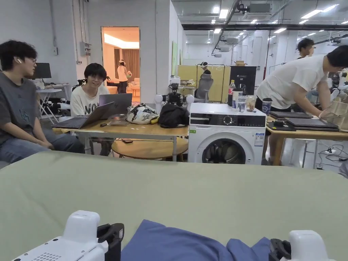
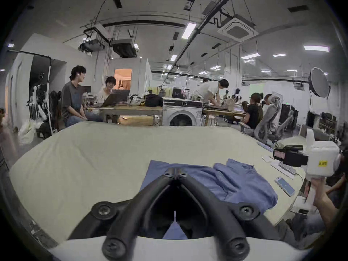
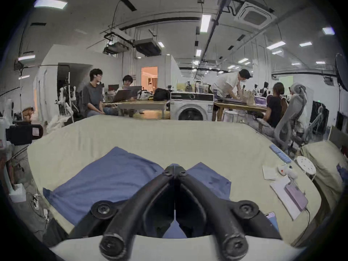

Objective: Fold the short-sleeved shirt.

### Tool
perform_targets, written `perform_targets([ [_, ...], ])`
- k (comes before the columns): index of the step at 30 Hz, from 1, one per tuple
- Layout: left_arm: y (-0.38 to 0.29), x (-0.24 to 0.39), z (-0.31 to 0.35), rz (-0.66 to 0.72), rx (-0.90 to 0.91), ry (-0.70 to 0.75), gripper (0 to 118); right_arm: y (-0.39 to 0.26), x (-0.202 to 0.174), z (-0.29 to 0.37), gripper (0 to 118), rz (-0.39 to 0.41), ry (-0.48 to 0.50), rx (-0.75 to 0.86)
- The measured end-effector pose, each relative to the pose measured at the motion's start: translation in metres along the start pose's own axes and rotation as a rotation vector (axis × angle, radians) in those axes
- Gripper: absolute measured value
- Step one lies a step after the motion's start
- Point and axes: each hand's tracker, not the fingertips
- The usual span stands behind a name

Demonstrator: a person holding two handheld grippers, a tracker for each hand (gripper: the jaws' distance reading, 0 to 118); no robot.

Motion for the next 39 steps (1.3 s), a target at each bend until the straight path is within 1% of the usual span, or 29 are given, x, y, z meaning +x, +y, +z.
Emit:
perform_targets([
  [2, 0.000, -0.009, 0.008, 0.014, 0.004, 0.012, 0, -0.002, -0.004, 0.001, 0, 0.034, -0.001, -0.001],
  [4, -0.003, -0.023, 0.015, 0.053, -0.009, 0.027, 0, -0.006, -0.004, 0.001, 0, 0.040, 0.010, -0.008],
  [5, -0.008, -0.032, 0.020, 0.080, -0.030, 0.030, 3, -0.009, -0.004, 0.000, 0, 0.035, 0.017, -0.013],
  [6, -0.014, -0.040, 0.025, 0.108, -0.055, 0.035, 14, -0.013, -0.004, 0.000, 0, 0.022, 0.030, -0.020],
  [7, -0.023, -0.050, 0.029, 0.138, -0.085, 0.041, 35, -0.018, -0.003, -0.001, 0, -0.005, 0.050, -0.034],
  [8, -0.033, -0.057, 0.031, 0.171, -0.127, 0.050, 46, -0.023, -0.003, -0.001, 0, -0.027, 0.067, -0.046],
  [9, -0.044, -0.065, 0.033, 0.190, -0.163, 0.060, 49, -0.027, -0.004, -0.001, 0, -0.035, 0.080, -0.057],
  [11, -0.071, -0.077, 0.039, 0.213, -0.240, 0.105, 49, -0.038, -0.005, -0.003, 0, -0.026, 0.084, -0.076],
  [14, -0.106, -0.089, 0.039, 0.254, -0.336, 0.164, 49, -0.049, -0.006, -0.007, 0, -0.014, 0.089, -0.114],
  [17, -0.129, -0.097, 0.030, 0.320, -0.383, 0.207, 49, -0.054, -0.001, -0.010, 0, -0.065, 0.107, -0.156],
  [19, -0.140, -0.102, 0.018, 0.351, -0.442, 0.248, 49, -0.054, 0.004, -0.010, 0, -0.072, 0.095, -0.167],
  [20, -0.144, -0.104, 0.014, 0.369, -0.458, 0.238, 49, -0.055, 0.007, -0.008, 0, -0.069, 0.085, -0.169],
  [21, -0.148, -0.106, 0.010, 0.387, -0.467, 0.229, 46, -0.056, 0.010, -0.007, 0, -0.063, 0.070, -0.171],
  [22, -0.153, -0.107, 0.005, 0.402, -0.500, 0.223, 29, -0.056, 0.015, -0.006, 0, -0.061, 0.056, -0.176],
  [23, -0.157, -0.106, 0.000, 0.385, -0.534, 0.233, 17, -0.057, 0.020, -0.005, 0, -0.063, 0.045, -0.181],
  [24, -0.160, -0.103, 0.000, 0.362, -0.550, 0.250, 15, -0.057, 0.025, -0.005, 0, -0.071, 0.036, -0.186],
  [26, -0.154, -0.096, -0.002, 0.303, -0.534, 0.242, 5, -0.057, 0.040, -0.006, 0, -0.103, 0.022, -0.205],
  [29, -0.158, -0.088, -0.006, 0.295, -0.566, 0.245, 3, -0.054, 0.066, -0.013, 0, -0.180, 0.000, -0.220],
  [31, -0.157, -0.082, -0.009, 0.226, -0.578, 0.256, 3, -0.046, 0.085, -0.020, 0, -0.208, -0.015, -0.219],
  [32, -0.159, -0.081, -0.008, 0.226, -0.583, 0.262, 3, -0.042, 0.095, -0.026, 7, -0.232, -0.038, -0.209],
  [33, -0.159, -0.080, -0.011, 0.219, -0.590, 0.267, 3, -0.039, 0.104, -0.035, 28, -0.248, -0.032, -0.201],
  [34, -0.158, -0.080, -0.014, 0.211, -0.605, 0.270, 3, -0.033, 0.117, -0.048, 62, -0.254, -0.007, -0.217],
  [35, -0.156, -0.079, -0.015, 0.206, -0.612, 0.271, 3, -0.029, 0.125, -0.062, 73, -0.268, 0.007, -0.265],
  [37, -0.152, -0.074, -0.011, 0.203, -0.624, 0.271, 3, -0.026, 0.145, -0.095, 72, -0.278, 0.037, -0.342],
  [39, -0.152, -0.074, -0.010, 0.209, -0.626, 0.271, 3, -0.028, 0.160, -0.126, 72, -0.290, -0.011, -0.399],
])
